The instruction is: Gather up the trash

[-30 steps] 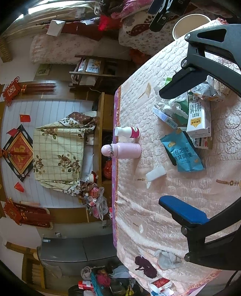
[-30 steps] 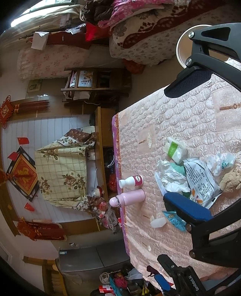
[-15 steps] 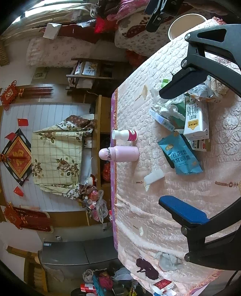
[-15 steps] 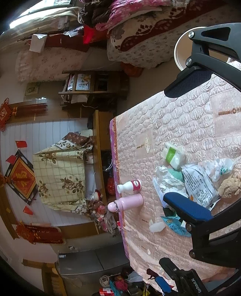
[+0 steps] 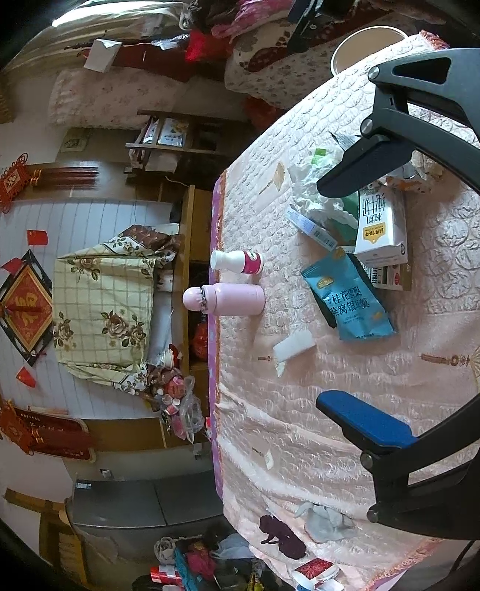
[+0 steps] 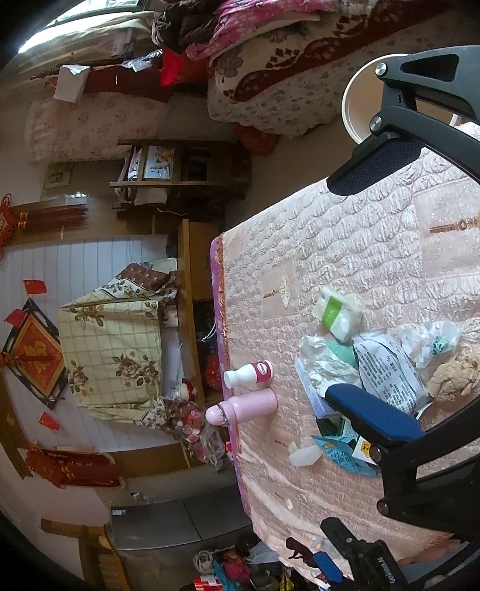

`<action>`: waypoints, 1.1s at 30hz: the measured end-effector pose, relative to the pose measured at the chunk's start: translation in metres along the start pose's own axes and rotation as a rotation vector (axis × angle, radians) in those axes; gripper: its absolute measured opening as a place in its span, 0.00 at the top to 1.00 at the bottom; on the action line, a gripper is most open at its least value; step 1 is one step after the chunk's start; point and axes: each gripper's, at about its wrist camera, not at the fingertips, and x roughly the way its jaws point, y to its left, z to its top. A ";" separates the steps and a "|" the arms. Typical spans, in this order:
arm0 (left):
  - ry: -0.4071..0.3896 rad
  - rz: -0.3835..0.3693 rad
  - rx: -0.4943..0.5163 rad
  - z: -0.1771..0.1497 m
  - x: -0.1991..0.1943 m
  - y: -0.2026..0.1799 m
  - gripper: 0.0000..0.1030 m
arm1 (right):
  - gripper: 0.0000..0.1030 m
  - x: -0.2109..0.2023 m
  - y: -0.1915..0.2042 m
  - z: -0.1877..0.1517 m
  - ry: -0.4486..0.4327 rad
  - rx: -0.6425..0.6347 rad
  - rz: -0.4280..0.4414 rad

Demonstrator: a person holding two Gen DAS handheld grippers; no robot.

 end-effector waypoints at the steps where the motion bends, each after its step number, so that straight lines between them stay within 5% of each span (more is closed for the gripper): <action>1: -0.001 0.001 -0.001 0.000 0.000 0.001 0.00 | 0.00 0.000 0.001 0.001 0.001 0.000 -0.001; 16: 0.026 -0.007 -0.015 -0.003 0.011 0.016 0.00 | 0.00 0.005 0.007 0.000 0.032 -0.011 0.022; 27: 0.118 0.006 -0.022 -0.014 0.032 0.050 0.00 | 0.00 0.026 0.010 -0.010 0.102 -0.018 0.041; 33: 0.149 -0.045 -0.043 -0.019 0.047 0.054 0.00 | 0.00 0.030 0.015 -0.016 0.113 -0.034 0.056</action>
